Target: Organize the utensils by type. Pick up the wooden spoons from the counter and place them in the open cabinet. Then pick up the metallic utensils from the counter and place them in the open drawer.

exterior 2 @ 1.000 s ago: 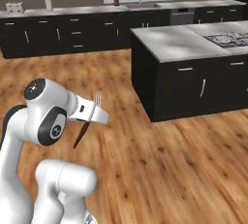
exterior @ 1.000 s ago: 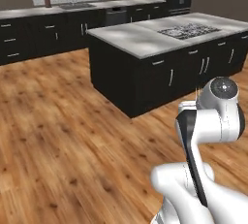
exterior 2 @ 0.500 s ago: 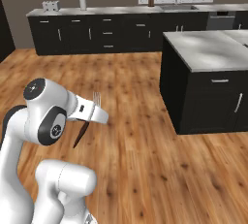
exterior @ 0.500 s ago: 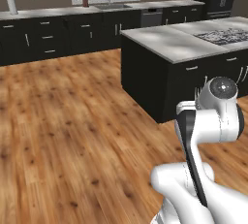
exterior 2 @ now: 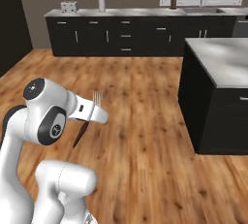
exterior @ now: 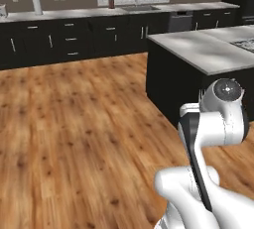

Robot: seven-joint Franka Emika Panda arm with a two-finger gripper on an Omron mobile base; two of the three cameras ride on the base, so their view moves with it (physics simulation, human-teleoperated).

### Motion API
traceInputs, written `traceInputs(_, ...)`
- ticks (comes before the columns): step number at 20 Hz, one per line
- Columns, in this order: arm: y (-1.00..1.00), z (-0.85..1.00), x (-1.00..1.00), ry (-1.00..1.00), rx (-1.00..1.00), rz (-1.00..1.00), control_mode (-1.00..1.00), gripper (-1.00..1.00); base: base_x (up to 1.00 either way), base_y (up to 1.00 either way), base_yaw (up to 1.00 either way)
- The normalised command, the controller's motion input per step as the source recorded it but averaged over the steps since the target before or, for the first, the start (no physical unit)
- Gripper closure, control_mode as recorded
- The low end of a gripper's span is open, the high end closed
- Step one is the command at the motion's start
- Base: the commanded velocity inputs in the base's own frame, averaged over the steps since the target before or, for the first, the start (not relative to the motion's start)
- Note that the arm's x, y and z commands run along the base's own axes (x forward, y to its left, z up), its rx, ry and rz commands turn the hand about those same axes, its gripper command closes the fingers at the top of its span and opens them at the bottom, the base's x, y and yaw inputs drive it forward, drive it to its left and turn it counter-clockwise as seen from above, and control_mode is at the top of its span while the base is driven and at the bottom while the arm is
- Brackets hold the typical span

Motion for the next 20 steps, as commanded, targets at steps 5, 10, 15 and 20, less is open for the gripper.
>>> traceInputs(5,0.00,0.00,0.00,0.00,0.00,0.00,1.00,1.00,0.76,0.15,0.18)
traceInputs(10,0.00,0.00,0.00,0.00,0.00,0.00,1.00,1.00,0.84,0.17,0.13)
traceInputs(15,0.00,0.00,0.00,0.00,0.00,0.00,1.00,1.00,0.84,0.19,0.07)
traceInputs(20,0.00,0.00,0.00,0.00,0.00,0.00,1.00,1.00,0.83,0.20,0.04)
